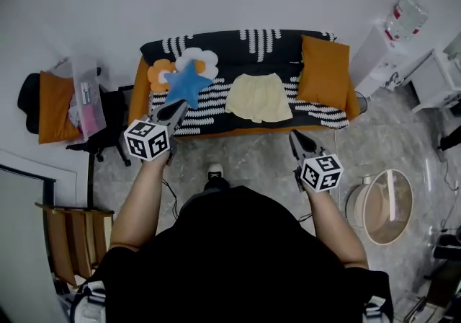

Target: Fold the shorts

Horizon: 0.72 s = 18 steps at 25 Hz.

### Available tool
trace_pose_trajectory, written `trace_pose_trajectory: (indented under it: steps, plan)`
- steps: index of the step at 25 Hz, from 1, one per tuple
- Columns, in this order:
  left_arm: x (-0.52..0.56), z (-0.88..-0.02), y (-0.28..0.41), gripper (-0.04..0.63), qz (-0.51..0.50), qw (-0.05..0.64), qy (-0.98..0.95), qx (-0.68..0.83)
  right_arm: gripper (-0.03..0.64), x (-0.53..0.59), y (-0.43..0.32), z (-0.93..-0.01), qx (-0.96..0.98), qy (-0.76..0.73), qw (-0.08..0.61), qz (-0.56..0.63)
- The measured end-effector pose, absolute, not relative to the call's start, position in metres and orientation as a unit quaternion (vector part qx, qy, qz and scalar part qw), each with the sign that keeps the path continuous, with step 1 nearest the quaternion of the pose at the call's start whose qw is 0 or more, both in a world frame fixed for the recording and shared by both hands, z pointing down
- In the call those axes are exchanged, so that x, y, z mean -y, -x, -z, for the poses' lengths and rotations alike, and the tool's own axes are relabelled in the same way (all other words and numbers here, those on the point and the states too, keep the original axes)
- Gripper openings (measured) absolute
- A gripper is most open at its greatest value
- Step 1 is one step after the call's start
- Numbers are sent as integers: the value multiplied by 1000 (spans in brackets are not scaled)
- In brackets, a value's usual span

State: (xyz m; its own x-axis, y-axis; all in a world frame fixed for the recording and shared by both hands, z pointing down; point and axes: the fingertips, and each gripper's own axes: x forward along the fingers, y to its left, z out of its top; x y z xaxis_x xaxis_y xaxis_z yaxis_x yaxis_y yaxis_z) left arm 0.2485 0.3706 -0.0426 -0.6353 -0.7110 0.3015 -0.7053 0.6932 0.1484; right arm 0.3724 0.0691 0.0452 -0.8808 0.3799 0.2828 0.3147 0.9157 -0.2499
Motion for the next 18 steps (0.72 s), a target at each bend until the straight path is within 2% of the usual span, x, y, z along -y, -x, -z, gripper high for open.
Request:
trace_pose_trajectory:
  steps: [10,18]
  plan:
    - [-375,22,-190,21,18,179,-400,899,6,-82,-328,-59,964,175,180,-87]
    - [-391,2,-101,21,18,204,-411,888,6,-107,-256,-72,963,166,200,-76]
